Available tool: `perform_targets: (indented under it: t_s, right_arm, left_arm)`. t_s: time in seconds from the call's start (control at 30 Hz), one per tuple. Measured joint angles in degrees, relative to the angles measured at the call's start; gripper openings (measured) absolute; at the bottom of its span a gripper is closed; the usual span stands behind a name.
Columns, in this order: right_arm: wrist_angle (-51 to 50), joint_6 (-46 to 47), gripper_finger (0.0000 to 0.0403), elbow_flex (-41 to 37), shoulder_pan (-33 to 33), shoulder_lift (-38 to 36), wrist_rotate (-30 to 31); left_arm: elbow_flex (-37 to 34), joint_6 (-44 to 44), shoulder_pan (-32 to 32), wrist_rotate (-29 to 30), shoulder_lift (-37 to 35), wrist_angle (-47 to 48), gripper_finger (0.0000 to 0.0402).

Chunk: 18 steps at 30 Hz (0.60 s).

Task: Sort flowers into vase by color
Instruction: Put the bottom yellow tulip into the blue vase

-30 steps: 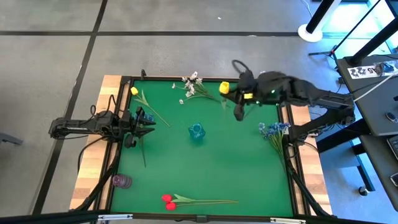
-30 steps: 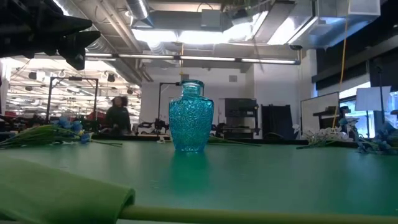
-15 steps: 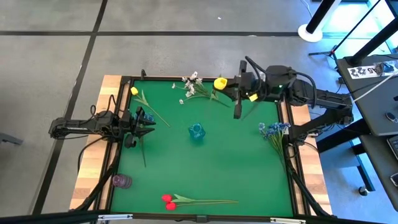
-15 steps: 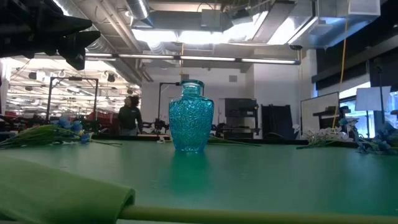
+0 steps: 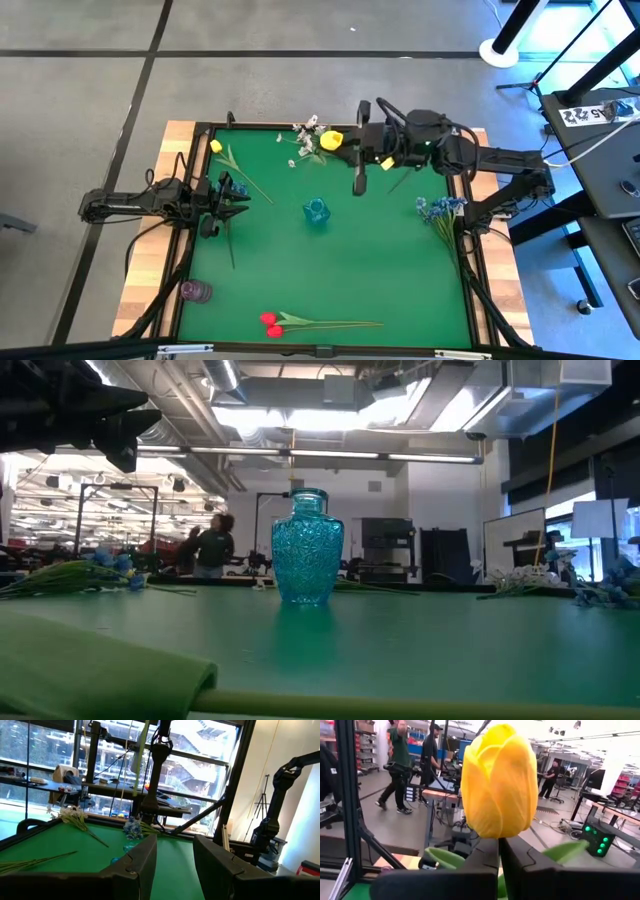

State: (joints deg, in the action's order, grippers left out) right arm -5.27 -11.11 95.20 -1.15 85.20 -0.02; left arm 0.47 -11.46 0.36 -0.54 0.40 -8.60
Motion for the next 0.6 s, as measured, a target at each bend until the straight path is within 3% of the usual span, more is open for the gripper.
perform_targets:
  t_s: [0.43, 0.6]
  right_arm:
    - [-8.9, -1.3, 0.0002, -0.1, -0.4, 0.0, 0.6]
    - [-9.1, -1.5, 0.0002, -5.0, -0.3, -1.4, 0.6]
  left_arm:
    - [0.0, 0.0, 0.0, 0.0, 0.0, 0.0, 0.0125]
    - [0.0, 0.0, 0.0, 0.0, 0.0, 0.0, 0.0125]
